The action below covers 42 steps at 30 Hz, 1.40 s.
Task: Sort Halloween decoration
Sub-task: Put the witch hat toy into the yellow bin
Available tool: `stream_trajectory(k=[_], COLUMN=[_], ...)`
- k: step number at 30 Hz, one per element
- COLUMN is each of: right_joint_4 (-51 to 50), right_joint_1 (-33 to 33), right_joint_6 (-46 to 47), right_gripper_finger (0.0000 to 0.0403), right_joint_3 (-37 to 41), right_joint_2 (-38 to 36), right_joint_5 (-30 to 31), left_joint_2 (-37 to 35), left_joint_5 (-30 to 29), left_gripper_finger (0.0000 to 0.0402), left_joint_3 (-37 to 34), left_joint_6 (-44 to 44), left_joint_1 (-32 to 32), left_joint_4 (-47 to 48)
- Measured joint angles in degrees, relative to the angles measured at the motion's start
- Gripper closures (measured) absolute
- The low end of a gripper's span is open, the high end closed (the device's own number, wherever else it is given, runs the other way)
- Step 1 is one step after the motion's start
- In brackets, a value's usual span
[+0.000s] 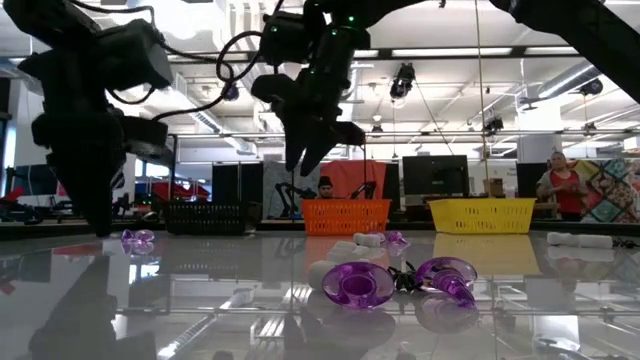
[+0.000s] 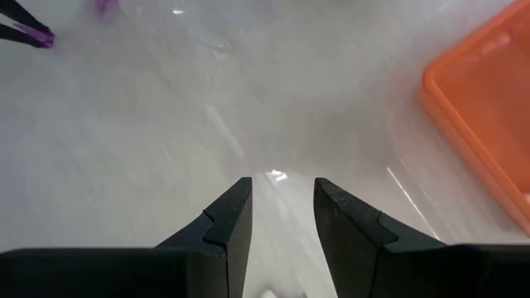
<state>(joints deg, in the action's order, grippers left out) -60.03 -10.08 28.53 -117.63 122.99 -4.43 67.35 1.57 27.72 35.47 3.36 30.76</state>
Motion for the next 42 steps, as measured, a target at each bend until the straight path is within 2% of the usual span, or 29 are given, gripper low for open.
stream_trajectory(k=[4, 11, 22, 29, 36, 42], right_joint_4=[-1.7, -10.2, -18.1, -23.1, -24.0, -29.7], right_joint_1=[0.3, 0.8, 3.6, 4.7, 4.8, 4.5], right_joint_6=[0.1, 2.1, 10.9, 12.0, 11.4, 13.3], right_gripper_finger=[0.0282, 0.0282, 0.0282, 0.0282, 0.0282, 0.0282], right_joint_3=[0.0, 0.0, 0.3, 0.6, 2.1, 4.4], right_joint_2=[-1.4, -6.9, -18.9, -21.5, -21.2, -22.2], right_joint_5=[1.3, 11.5, 25.6, 27.6, 28.3, 33.0], left_joint_2=[-2.7, -6.2, -5.6, -5.1, -4.4, -0.8], left_joint_5=[0.8, 0.8, 0.4, 0.4, 0.5, 4.7], left_gripper_finger=[0.0397, 0.04, 0.0401, 0.0401, 0.0402, 0.0401], left_joint_3=[0.8, 3.5, 8.6, 11.2, 14.1, 17.9], left_joint_6=[-0.7, -3.4, -11.1, -15.9, -21.5, -25.9], left_joint_1=[0.0, 0.0, -0.9, -4.1, -8.7, -14.6], left_joint_4=[-0.4, -2.5, -9.9, -12.2, -19.0, -21.9])
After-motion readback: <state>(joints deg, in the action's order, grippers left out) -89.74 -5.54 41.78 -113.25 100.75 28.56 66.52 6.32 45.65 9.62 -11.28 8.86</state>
